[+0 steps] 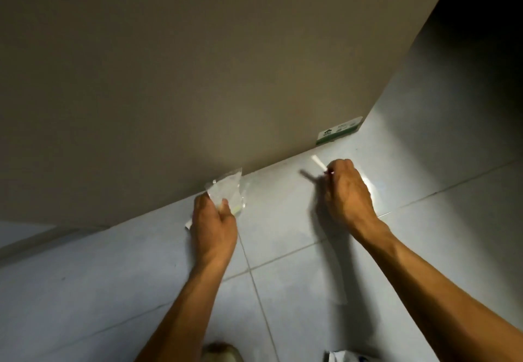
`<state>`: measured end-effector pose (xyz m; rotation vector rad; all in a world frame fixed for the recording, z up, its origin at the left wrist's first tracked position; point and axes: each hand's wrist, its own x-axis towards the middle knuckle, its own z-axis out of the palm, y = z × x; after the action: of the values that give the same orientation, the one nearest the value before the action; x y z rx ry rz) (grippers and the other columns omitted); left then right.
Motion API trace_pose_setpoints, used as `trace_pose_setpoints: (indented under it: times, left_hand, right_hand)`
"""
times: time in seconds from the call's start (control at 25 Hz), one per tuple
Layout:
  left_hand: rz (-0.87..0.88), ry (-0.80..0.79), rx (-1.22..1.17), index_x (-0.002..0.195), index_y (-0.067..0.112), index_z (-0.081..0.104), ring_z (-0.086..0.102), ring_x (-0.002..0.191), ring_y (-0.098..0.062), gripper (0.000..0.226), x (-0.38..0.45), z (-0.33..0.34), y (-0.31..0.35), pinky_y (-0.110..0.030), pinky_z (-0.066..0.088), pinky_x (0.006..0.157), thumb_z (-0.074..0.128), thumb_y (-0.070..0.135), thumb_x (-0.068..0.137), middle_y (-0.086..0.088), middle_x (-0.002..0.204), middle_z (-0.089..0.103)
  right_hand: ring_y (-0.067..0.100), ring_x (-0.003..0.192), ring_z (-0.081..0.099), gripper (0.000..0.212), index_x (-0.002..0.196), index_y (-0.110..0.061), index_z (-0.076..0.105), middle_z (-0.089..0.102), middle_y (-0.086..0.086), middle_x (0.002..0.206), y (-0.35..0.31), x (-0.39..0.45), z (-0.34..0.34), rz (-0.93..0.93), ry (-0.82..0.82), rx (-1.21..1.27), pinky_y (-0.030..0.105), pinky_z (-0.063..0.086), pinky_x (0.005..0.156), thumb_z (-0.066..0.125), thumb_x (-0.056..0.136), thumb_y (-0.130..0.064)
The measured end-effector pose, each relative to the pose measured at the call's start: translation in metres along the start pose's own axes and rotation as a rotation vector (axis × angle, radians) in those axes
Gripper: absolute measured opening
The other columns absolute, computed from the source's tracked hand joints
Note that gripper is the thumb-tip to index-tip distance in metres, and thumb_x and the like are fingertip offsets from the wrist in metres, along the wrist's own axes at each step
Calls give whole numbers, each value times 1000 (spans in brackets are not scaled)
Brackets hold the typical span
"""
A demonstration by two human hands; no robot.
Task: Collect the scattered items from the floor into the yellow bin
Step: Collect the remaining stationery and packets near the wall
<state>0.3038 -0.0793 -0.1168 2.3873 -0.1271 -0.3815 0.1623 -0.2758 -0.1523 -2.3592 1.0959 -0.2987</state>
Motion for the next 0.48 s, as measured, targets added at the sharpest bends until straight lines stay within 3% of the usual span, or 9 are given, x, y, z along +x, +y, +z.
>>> trace_pose_setpoints:
  times: [0.08,0.16,0.2,0.36,0.48]
  left_hand:
    - [86,-91,211,129,5,45,55,114,-35,32,3,-3,-14,-36,44,90,48,19,100,-15,134,50]
    - [126,-256,360,134,9,38,51,119,-33,36,-4,4,-21,-36,45,96,48,15,100,-12,153,28]
    - [144,-286,384,134,9,37,51,119,-32,36,-8,5,-24,-36,45,97,48,14,100,-12,156,22]
    - [232,-123,329,122,2,46,57,107,-41,28,1,-7,-28,-45,47,90,50,17,99,-19,144,39]
    - [113,-163,441,121,0,48,54,113,-44,28,16,-18,-28,-46,42,97,49,17,99,-21,142,37]
  right_hand:
    - [15,71,50,7,100,-18,45,50,3,98,12,-27,-15,251,121,229,26,38,60,42,101,-24]
    - [21,74,51,11,101,-16,48,49,5,101,22,-52,-21,331,80,105,32,40,63,47,98,-26]
    - [23,76,52,15,103,-15,51,51,5,101,23,-62,-21,326,35,39,33,41,64,52,96,-29]
    - [29,82,57,19,104,-16,60,54,4,96,18,-70,-9,128,-55,-155,34,43,60,57,95,-32]
    - [32,81,56,14,97,-8,57,54,9,93,11,-64,-2,87,-77,-267,34,36,56,49,98,-20]
